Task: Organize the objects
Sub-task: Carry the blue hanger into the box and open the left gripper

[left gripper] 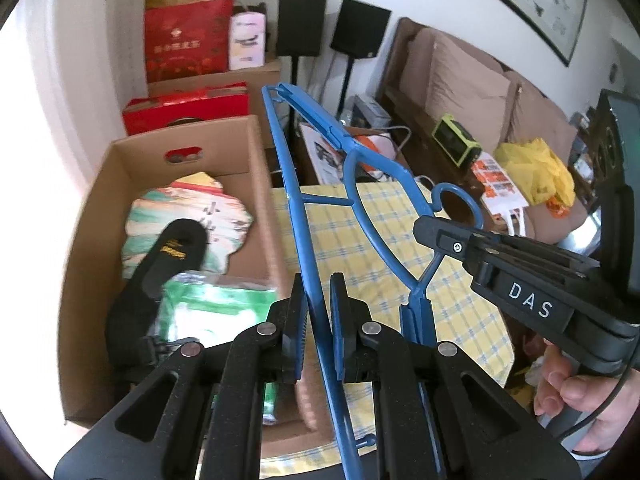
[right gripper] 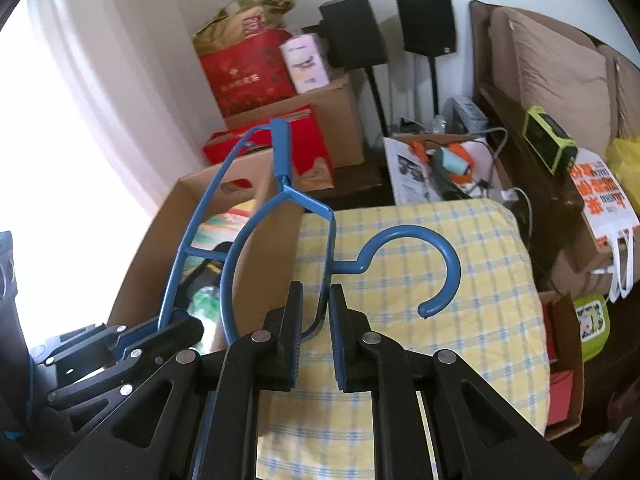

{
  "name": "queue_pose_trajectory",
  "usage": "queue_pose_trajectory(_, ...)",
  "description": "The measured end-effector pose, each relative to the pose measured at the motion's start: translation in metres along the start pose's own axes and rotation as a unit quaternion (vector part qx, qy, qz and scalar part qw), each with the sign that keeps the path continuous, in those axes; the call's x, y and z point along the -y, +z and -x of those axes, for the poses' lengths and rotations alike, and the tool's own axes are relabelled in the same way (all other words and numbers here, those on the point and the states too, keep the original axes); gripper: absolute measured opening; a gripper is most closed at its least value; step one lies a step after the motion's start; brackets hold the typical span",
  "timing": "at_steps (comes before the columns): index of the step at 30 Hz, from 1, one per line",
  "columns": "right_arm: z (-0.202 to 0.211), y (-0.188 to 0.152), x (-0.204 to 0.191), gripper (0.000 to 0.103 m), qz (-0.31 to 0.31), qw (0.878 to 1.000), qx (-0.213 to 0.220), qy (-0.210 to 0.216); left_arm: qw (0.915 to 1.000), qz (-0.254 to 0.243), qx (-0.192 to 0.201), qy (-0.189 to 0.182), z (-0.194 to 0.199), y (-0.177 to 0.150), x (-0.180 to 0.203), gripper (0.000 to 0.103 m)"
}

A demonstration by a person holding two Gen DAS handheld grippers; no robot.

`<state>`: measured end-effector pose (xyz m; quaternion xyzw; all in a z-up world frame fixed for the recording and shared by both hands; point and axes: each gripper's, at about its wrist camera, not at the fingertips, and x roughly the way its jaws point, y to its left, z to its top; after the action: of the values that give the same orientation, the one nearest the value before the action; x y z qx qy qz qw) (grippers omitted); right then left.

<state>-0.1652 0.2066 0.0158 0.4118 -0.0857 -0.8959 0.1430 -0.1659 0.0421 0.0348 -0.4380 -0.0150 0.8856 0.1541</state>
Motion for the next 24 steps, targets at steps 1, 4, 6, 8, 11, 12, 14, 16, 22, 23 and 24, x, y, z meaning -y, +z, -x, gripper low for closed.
queue_pose_trajectory(1,-0.001,0.001,-0.004,0.012,0.002,1.0,0.0,0.003,1.0,0.002,0.002,0.002,0.002,0.0,-0.005,0.01)
queue_pose_trajectory(4,-0.006,0.005,-0.018,0.012,0.01,1.0,0.0,0.01,0.9999,0.01,0.005,0.009,0.008,0.001,-0.018,0.01)
queue_pose_trajectory(6,-0.009,0.007,-0.027,0.012,0.016,1.0,0.0,0.012,0.9998,0.014,0.006,0.01,0.01,0.0,-0.025,0.01)
queue_pose_trajectory(8,-0.012,0.008,-0.034,0.012,0.019,1.0,-0.001,0.015,0.9998,0.017,0.008,0.012,0.013,0.0,-0.033,0.01)
queue_pose_trajectory(11,-0.017,0.011,-0.047,0.012,0.027,0.999,-0.001,0.018,0.9997,0.02,0.008,0.016,0.016,0.0,-0.042,0.01)
queue_pose_trajectory(12,-0.018,0.011,-0.049,0.012,0.029,0.999,-0.002,0.018,0.9996,0.021,0.008,0.016,0.017,0.0,-0.046,0.01)
queue_pose_trajectory(14,-0.021,0.011,-0.054,0.012,0.031,0.999,-0.004,0.019,0.9996,0.022,0.008,0.018,0.018,0.001,-0.051,0.01)
queue_pose_trajectory(16,-0.025,0.013,-0.06,0.012,0.031,0.999,-0.006,0.02,0.9995,0.022,0.008,0.02,0.018,0.002,-0.057,0.01)
queue_pose_trajectory(22,-0.043,0.014,-0.078,0.012,0.036,0.999,-0.018,0.025,0.9992,0.031,0.001,0.026,0.012,0.001,-0.082,0.01)
queue_pose_trajectory(23,-0.048,0.015,-0.082,0.012,0.037,0.999,-0.021,0.027,0.9991,0.033,-0.001,0.027,0.01,0.0,-0.086,0.01)
queue_pose_trajectory(24,-0.052,0.015,-0.085,0.012,0.038,0.999,-0.025,0.028,0.999,0.035,-0.003,0.029,0.008,0.0,-0.091,0.01)
